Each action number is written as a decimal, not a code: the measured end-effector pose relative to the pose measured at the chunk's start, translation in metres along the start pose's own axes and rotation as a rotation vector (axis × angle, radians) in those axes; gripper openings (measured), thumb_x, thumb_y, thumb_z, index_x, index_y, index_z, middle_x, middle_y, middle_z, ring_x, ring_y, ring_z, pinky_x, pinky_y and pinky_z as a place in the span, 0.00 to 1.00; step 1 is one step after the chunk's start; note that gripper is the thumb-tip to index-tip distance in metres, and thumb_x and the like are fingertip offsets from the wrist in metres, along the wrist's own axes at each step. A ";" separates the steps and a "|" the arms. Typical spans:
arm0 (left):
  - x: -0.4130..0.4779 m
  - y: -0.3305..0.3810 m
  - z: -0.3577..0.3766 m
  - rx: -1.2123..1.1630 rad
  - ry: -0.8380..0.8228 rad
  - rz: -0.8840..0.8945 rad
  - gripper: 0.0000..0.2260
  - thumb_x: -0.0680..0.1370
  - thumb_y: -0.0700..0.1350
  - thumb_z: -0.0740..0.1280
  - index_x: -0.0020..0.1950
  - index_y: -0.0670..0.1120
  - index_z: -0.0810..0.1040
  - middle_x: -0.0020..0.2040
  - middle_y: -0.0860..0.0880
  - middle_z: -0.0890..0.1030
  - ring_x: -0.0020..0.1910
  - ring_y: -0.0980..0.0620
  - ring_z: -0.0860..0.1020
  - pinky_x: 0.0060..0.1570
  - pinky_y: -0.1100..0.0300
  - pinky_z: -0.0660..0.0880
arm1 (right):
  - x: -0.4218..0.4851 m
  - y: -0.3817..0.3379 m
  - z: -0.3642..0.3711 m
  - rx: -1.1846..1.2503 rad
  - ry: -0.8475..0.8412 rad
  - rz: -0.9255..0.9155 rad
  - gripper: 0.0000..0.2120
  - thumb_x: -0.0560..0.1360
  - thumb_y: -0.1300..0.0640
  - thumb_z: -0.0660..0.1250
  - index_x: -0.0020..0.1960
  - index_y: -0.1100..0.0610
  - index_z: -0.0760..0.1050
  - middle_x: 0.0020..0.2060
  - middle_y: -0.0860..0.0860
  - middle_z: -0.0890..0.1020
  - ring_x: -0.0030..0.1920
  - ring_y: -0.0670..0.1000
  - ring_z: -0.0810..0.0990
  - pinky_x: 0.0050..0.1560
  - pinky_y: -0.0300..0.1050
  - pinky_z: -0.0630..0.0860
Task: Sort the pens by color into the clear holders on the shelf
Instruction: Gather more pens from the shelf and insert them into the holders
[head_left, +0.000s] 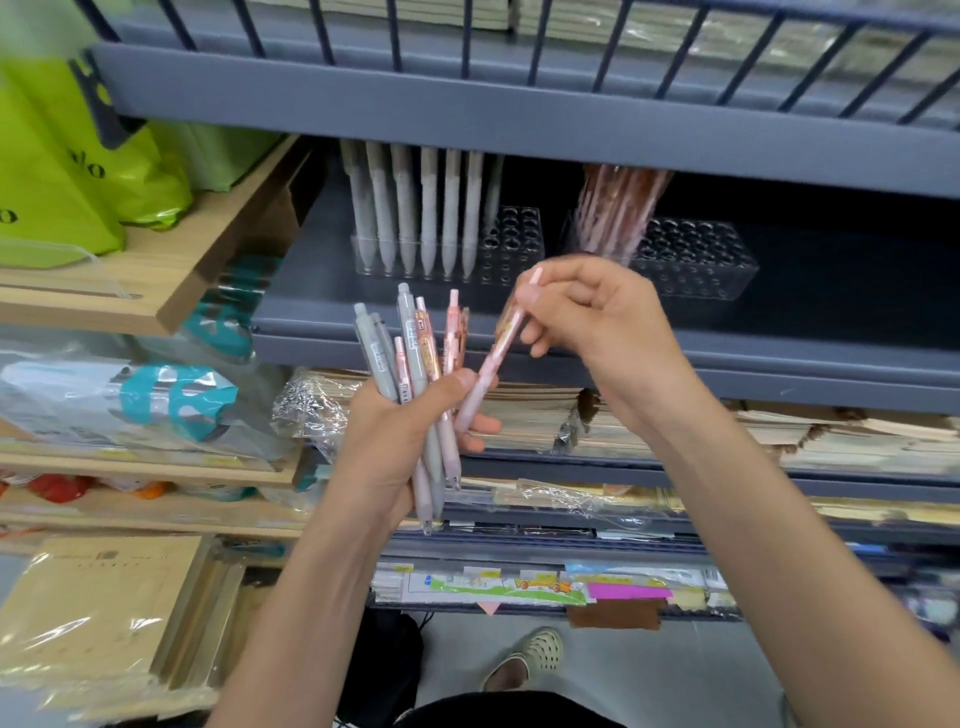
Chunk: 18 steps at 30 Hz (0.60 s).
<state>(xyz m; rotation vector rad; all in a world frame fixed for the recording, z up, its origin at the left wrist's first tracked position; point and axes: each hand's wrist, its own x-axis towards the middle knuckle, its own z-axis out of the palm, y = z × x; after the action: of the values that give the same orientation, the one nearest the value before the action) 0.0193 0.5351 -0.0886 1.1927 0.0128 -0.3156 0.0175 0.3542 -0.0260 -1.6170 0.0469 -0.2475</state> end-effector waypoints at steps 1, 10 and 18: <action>0.001 -0.001 0.003 -0.002 0.015 -0.008 0.18 0.66 0.48 0.78 0.50 0.39 0.81 0.42 0.40 0.87 0.34 0.45 0.85 0.30 0.58 0.80 | -0.001 0.000 -0.004 0.044 0.062 -0.016 0.04 0.75 0.64 0.71 0.50 0.62 0.79 0.36 0.56 0.83 0.34 0.50 0.80 0.34 0.41 0.78; 0.008 -0.015 0.030 0.017 0.037 0.012 0.04 0.74 0.40 0.76 0.46 0.42 0.82 0.36 0.45 0.85 0.30 0.49 0.82 0.29 0.60 0.78 | -0.021 0.003 -0.025 0.040 0.163 0.052 0.07 0.74 0.61 0.72 0.51 0.61 0.78 0.37 0.58 0.85 0.34 0.52 0.83 0.36 0.41 0.80; 0.012 -0.016 0.040 -0.060 -0.016 0.035 0.01 0.77 0.45 0.74 0.46 0.51 0.83 0.42 0.43 0.86 0.27 0.52 0.76 0.28 0.60 0.76 | -0.006 -0.020 -0.095 0.091 0.622 -0.193 0.04 0.79 0.65 0.63 0.52 0.61 0.76 0.40 0.51 0.84 0.42 0.52 0.85 0.49 0.45 0.81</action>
<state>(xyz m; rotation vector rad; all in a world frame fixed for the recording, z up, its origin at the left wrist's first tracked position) 0.0203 0.4905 -0.0902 1.1299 -0.0131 -0.2921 -0.0090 0.2629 -0.0028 -1.4021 0.3503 -0.8826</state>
